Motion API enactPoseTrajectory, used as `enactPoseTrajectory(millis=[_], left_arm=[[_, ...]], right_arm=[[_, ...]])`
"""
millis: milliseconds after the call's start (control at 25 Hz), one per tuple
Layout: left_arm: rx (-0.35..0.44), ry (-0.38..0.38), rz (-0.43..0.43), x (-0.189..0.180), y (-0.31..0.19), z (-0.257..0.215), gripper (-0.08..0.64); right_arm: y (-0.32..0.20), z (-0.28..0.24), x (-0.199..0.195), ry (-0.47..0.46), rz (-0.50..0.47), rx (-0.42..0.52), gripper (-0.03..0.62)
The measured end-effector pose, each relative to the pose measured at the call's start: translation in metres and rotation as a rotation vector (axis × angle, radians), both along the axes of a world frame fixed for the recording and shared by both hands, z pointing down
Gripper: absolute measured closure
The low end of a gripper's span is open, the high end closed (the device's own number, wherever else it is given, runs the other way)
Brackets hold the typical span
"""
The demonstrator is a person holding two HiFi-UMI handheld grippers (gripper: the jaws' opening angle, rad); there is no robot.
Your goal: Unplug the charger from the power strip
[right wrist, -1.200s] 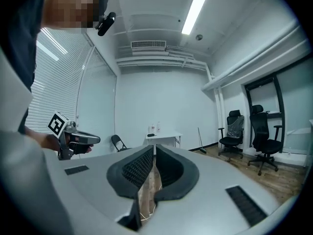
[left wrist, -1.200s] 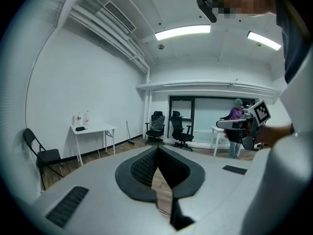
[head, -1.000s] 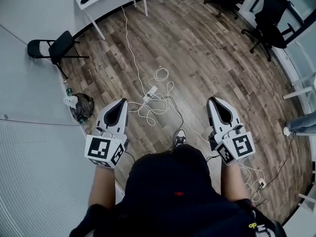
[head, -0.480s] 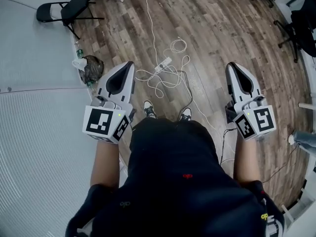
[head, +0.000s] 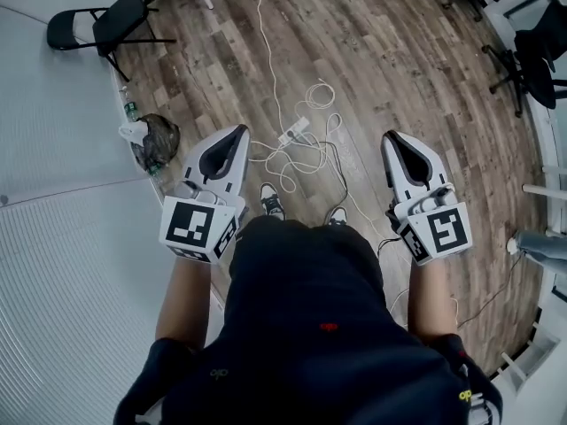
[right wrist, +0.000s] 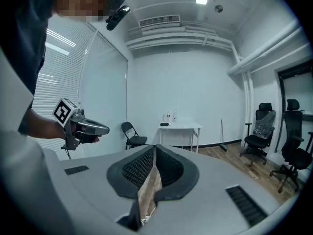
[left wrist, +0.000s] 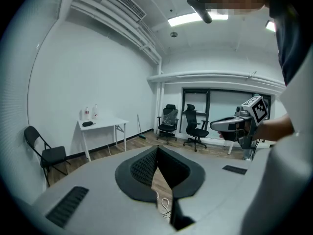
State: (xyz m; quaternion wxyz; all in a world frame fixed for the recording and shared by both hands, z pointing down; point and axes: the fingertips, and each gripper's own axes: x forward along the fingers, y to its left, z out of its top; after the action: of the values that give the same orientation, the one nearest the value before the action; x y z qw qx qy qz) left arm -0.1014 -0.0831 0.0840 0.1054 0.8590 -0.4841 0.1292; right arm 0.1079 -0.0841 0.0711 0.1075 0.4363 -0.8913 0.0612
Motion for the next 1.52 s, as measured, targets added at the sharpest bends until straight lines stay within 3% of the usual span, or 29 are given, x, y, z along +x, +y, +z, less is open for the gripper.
enactPoseTrajectory(millis=[160, 320, 520, 720, 1040, 1320, 1440, 1520], left_arm=[[-0.044, 0.011, 0.048, -0.038, -0.014, 0.026, 0.541], [-0.085, 0.032, 0.043, -0.059, -0.028, 0.053, 0.541], [-0.109, 0.021, 0.038, -0.050, -0.057, 0.095, 0.541], [-0.142, 0.047, 0.023, -0.027, -0.092, 0.168, 0.541], [-0.207, -0.026, 0.044, 0.012, -0.143, 0.349, 0.541], [-0.274, -0.081, 0.009, 0.002, -0.152, 0.549, 0.541], [-0.341, -0.070, 0.057, 0.003, -0.150, 0.638, 0.541], [-0.378, -0.085, 0.105, 0.006, -0.146, 0.693, 0.541]], right_arm=[[-0.018, 0.018, -0.044, -0.007, 0.046, -0.032, 0.560], [-0.038, 0.043, -0.064, -0.008, 0.056, -0.068, 0.560], [-0.073, 0.091, -0.058, -0.007, 0.048, -0.110, 0.558], [-0.110, 0.175, -0.044, 0.011, 0.031, -0.163, 0.559], [-0.167, 0.371, -0.036, 0.080, -0.016, -0.280, 0.558], [-0.174, 0.569, -0.051, 0.147, -0.061, -0.375, 0.554], [-0.177, 0.649, -0.062, 0.157, -0.087, -0.409, 0.473], [-0.179, 0.699, -0.067, 0.175, -0.100, -0.423, 0.465]])
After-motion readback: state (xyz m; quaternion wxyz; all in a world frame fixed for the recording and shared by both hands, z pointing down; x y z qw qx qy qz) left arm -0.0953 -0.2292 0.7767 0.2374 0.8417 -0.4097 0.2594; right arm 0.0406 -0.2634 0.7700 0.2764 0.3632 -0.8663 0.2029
